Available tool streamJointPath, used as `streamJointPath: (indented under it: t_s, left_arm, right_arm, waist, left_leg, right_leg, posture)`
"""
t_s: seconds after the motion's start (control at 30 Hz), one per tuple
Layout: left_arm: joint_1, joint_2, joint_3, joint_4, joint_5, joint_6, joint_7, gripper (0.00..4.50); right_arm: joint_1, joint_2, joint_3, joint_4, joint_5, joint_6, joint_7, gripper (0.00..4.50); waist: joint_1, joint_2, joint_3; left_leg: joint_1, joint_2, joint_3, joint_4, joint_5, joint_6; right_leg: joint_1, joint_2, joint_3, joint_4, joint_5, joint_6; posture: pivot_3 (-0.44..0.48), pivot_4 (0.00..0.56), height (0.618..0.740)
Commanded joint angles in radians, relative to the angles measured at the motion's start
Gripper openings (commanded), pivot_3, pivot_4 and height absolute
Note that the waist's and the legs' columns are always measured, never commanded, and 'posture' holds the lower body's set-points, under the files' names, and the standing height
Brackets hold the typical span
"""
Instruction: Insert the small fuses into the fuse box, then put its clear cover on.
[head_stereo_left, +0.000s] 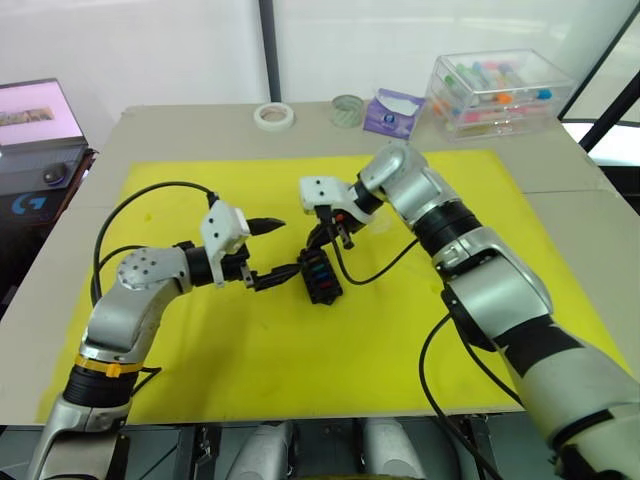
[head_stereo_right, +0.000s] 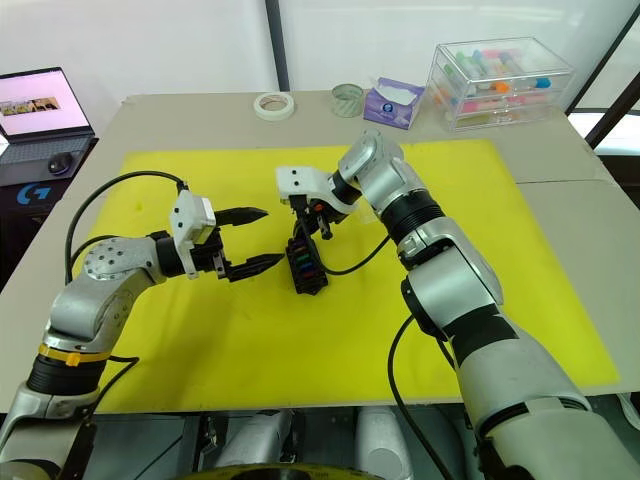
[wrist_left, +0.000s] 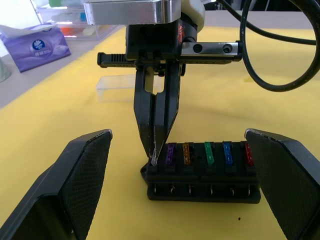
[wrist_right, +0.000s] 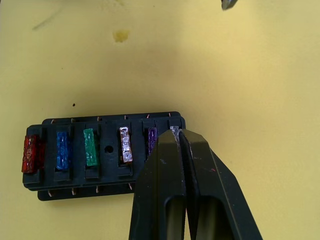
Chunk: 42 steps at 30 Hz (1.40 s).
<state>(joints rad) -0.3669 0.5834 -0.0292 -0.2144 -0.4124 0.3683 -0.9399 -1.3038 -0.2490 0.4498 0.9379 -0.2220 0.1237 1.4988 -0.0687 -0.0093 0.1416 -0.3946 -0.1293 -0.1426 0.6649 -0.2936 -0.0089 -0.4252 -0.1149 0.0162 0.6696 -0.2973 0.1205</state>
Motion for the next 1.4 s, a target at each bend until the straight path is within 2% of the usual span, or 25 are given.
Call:
streamJointPath:
  t_s: [0.03, 0.33, 0.6, 0.73, 0.87, 0.97, 1.0, 1.1, 1.2, 1.4]
  left_arm:
    - [-0.018, 0.004, 0.000, -0.035, -0.003, 0.010, 0.008, 4.50]
    - [-0.015, 0.019, 0.017, -0.012, -0.006, 0.000, -0.014, 4.50]
    - [-0.021, 0.052, 0.032, 0.006, -0.017, -0.004, -0.055, 4.50]
    - [-0.040, 0.067, 0.040, 0.033, -0.025, -0.007, -0.079, 4.50]
    - [-0.072, 0.089, 0.057, 0.069, -0.037, -0.005, -0.111, 4.50]
    - [-0.078, 0.108, 0.084, 0.077, -0.056, -0.007, -0.137, 4.50]
    - [-0.076, 0.116, 0.098, 0.077, -0.063, -0.012, -0.146, 4.50]
    - [-0.064, 0.132, 0.147, 0.081, -0.093, -0.033, -0.170, 4.50]
    - [-0.043, 0.173, 0.195, 0.091, -0.106, -0.043, -0.200, 4.50]
    - [0.016, 0.251, 0.253, 0.098, -0.135, -0.034, -0.256, 4.50]
  right_arm:
    - [0.014, 0.000, 0.026, 0.009, -0.028, 0.001, 0.009, 0.07]
    - [0.013, -0.002, 0.012, 0.007, -0.017, 0.011, 0.004, 0.07]
    - [0.000, -0.046, -0.091, -0.100, 0.065, 0.126, -0.011, 0.07]
    - [0.023, -0.086, -0.145, -0.227, 0.110, 0.217, -0.049, 0.07]
    - [0.103, -0.173, -0.199, -0.492, 0.173, 0.398, -0.047, 0.07]
    - [0.186, -0.238, -0.251, -0.682, 0.211, 0.506, -0.105, 0.07]
    - [0.228, -0.266, -0.273, -0.755, 0.221, 0.540, -0.130, 0.47]
    - [0.353, -0.335, -0.349, -0.950, 0.255, 0.635, -0.213, 1.26]
    - [0.501, -0.396, -0.444, -1.134, 0.275, 0.707, -0.310, 2.36]
    - [0.741, -0.392, -0.624, -1.436, 0.326, 0.856, -0.522, 4.46]
  waist:
    - [0.000, 0.000, 0.000]
    - [0.000, 0.000, 0.000]
    - [0.000, 0.000, 0.000]
    - [0.000, 0.000, 0.000]
    - [0.003, 0.000, 0.000]
    - [0.006, 0.000, 0.000]
    - [0.007, 0.000, 0.000]
    - [0.015, 0.000, 0.000]
    - [0.025, 0.000, 0.000]
    - [0.029, 0.000, 0.000]
  left_leg:
    - [0.000, 0.000, 0.000, 0.000, 0.000, 0.000]
    - [0.000, 0.000, 0.000, 0.000, 0.000, 0.000]
    - [0.000, 0.000, 0.000, 0.000, 0.000, 0.000]
    - [0.000, 0.000, 0.000, 0.000, 0.000, 0.000]
    - [0.000, 0.000, 0.000, 0.000, 0.000, 0.000]
    - [-0.001, -0.001, 0.000, 0.000, 0.000, 0.000]
    - [-0.001, -0.001, 0.000, 0.000, 0.000, 0.000]
    - [-0.002, -0.001, 0.000, 0.000, 0.000, 0.000]
    - [-0.003, -0.001, 0.001, 0.000, 0.000, 0.000]
    - [-0.003, -0.001, 0.002, 0.000, 0.000, 0.000]
  right_leg:
    - [0.000, 0.000, 0.000, 0.000, 0.000, 0.000]
    - [0.000, 0.000, 0.000, 0.000, 0.000, 0.000]
    - [0.000, 0.000, 0.000, 0.000, 0.000, 0.000]
    - [-0.001, 0.000, 0.000, 0.000, 0.000, 0.000]
    - [-0.001, -0.001, 0.000, 0.000, 0.000, 0.000]
    - [-0.001, -0.001, 0.000, 0.000, 0.000, 0.000]
    - [-0.001, -0.002, 0.000, 0.000, 0.000, 0.000]
    - [-0.001, -0.002, 0.000, -0.001, 0.000, 0.000]
    - [-0.002, -0.002, 0.000, -0.002, 0.000, 0.000]
    - [-0.002, -0.002, 0.001, -0.002, 0.000, 0.000]
  posture:
    - [0.000, 0.150, 0.740]
    - [0.000, 0.150, 0.740]
    - [0.000, 0.150, 0.740]
    - [0.000, 0.150, 0.740]
    - [0.000, 0.150, 0.740]
    - [0.000, 0.150, 0.740]
    - [0.000, 0.150, 0.740]
    - [0.000, 0.150, 0.740]
    - [0.000, 0.150, 0.740]
    - [0.000, 0.150, 0.740]
